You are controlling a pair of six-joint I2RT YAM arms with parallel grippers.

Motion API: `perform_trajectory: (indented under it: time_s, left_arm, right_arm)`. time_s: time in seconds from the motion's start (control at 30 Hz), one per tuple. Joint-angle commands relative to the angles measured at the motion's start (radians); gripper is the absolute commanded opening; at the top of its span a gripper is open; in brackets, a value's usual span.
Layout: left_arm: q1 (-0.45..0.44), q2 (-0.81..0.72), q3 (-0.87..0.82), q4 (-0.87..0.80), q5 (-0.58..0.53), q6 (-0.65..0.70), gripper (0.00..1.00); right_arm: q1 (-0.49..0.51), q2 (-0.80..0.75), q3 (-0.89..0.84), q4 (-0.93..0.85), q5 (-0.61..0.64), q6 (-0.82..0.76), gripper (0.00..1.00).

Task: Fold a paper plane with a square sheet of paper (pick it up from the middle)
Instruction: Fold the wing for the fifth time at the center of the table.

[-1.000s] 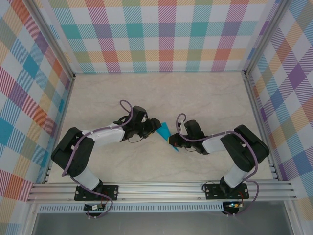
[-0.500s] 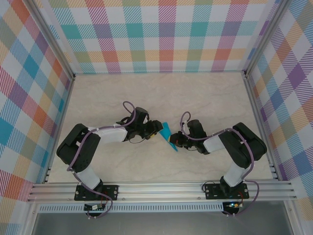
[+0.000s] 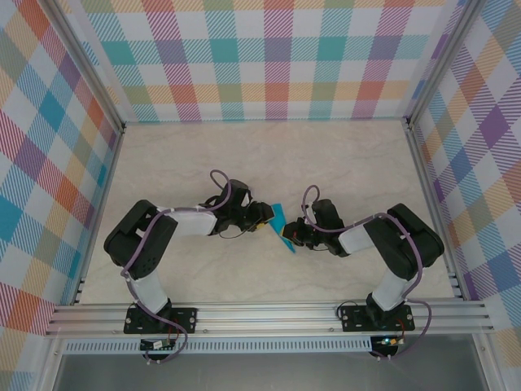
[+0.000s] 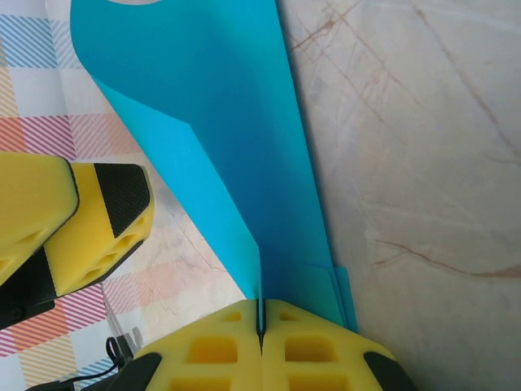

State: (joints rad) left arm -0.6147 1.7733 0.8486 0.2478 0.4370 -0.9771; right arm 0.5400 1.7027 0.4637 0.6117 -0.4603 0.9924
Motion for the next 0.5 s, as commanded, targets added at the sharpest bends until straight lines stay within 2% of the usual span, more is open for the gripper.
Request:
perform_trajectory:
  time_s: [0.0,0.47]
  left_arm:
    - [-0.008,0.034,0.037,0.081,0.040,-0.024,0.38]
    - [-0.019,0.096,0.052,0.162,0.073,-0.052,0.39]
  right_arm:
    - [-0.008,-0.002,-0.013,-0.064,0.023,0.034,0.01]
    - [-0.022,0.026,-0.018,-0.056,0.019,0.084,0.02]
